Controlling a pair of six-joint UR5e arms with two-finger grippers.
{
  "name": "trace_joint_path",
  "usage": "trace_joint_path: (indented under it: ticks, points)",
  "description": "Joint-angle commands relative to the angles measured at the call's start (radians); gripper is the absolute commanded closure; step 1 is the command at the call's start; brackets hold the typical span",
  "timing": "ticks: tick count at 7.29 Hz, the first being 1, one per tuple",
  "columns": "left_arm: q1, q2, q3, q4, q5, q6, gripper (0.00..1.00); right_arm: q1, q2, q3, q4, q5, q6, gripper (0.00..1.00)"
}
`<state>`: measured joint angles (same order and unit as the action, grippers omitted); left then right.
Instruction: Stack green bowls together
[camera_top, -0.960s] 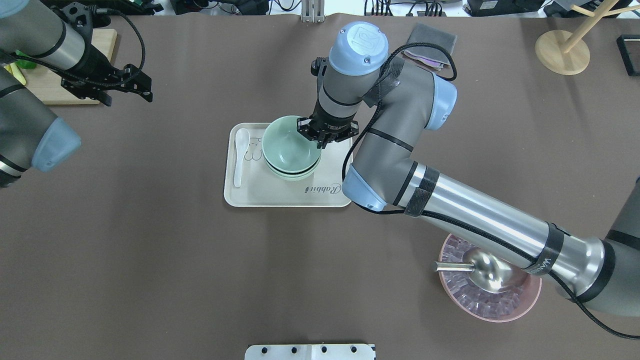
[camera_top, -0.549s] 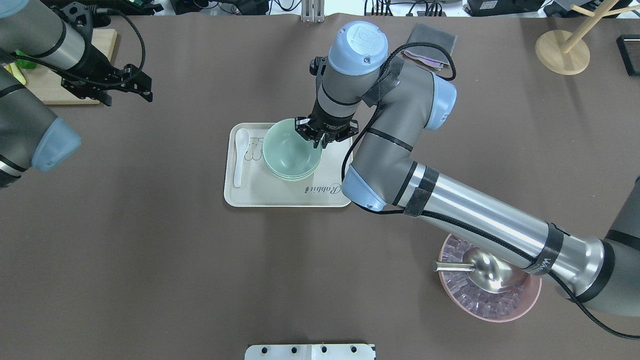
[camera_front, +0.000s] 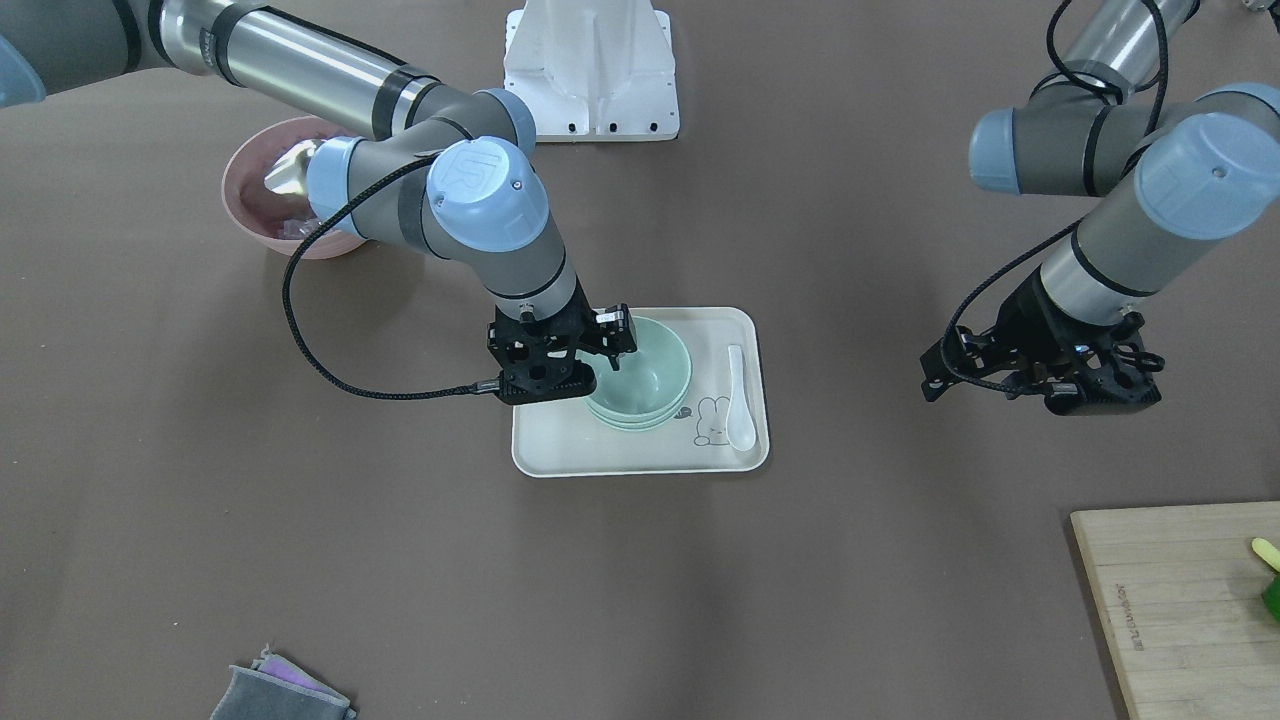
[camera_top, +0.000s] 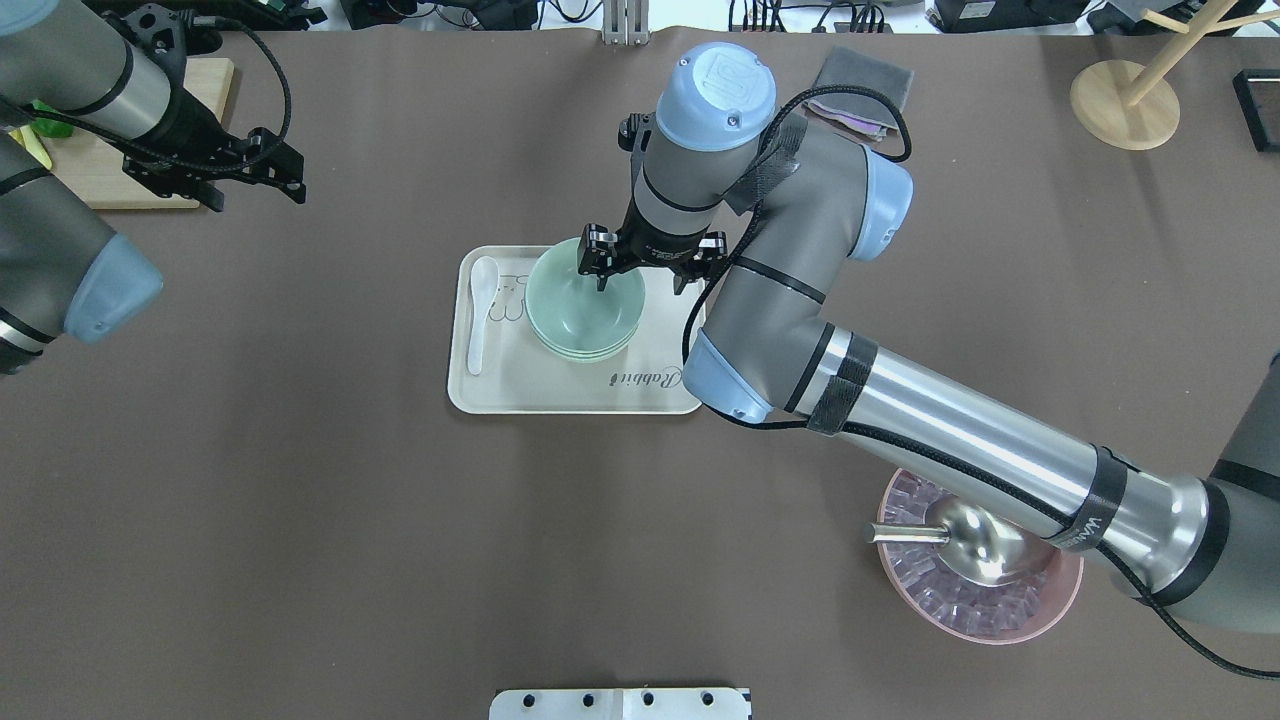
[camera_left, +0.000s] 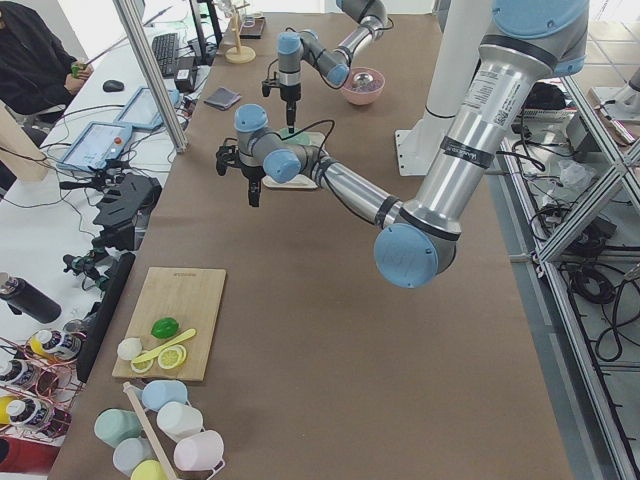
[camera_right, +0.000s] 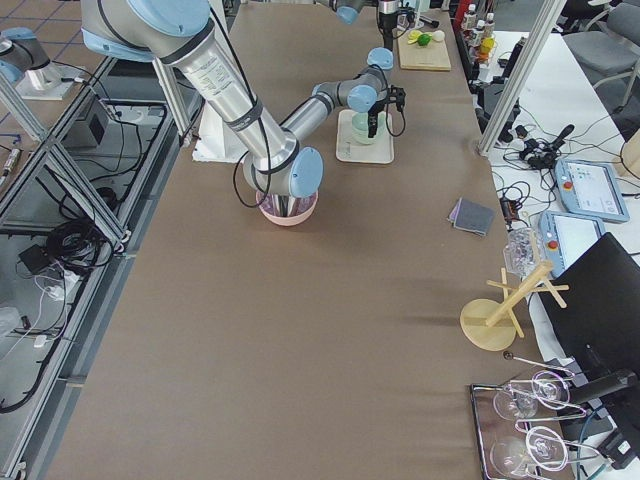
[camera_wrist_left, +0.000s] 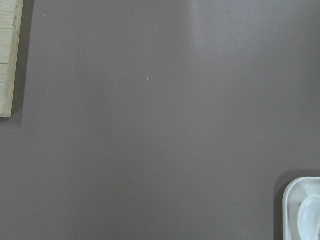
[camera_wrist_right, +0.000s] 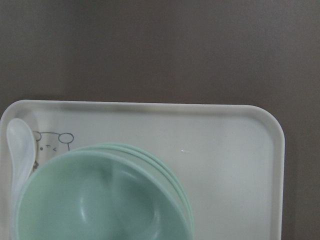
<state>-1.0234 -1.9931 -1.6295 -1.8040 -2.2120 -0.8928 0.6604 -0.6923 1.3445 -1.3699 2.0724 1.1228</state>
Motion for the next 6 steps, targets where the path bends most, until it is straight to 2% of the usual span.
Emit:
trace_joint_path:
  ticks: [1, 2, 3, 5, 6]
  points:
    - [-0.006, 0.000, -0.001, 0.000, -0.003, 0.002, 0.02, 0.013, -0.003, 0.008, -0.002, 0.012, 0.000, 0.00]
    - [-0.021, 0.005, -0.007, 0.005, -0.003, 0.015, 0.02, 0.039, -0.013, 0.016, -0.012, 0.032, -0.009, 0.00]
    - [-0.046, 0.013, -0.007, 0.014, -0.003, 0.102, 0.02, 0.088, -0.063, 0.048, -0.012, 0.094, -0.027, 0.00]
    - [-0.110, 0.042, -0.006, 0.049, -0.003, 0.204, 0.02, 0.186, -0.177, 0.100, -0.015, 0.190, -0.176, 0.00]
    - [-0.150, 0.040, -0.018, 0.111, -0.003, 0.222, 0.02, 0.255, -0.240, 0.107, -0.018, 0.242, -0.267, 0.00]
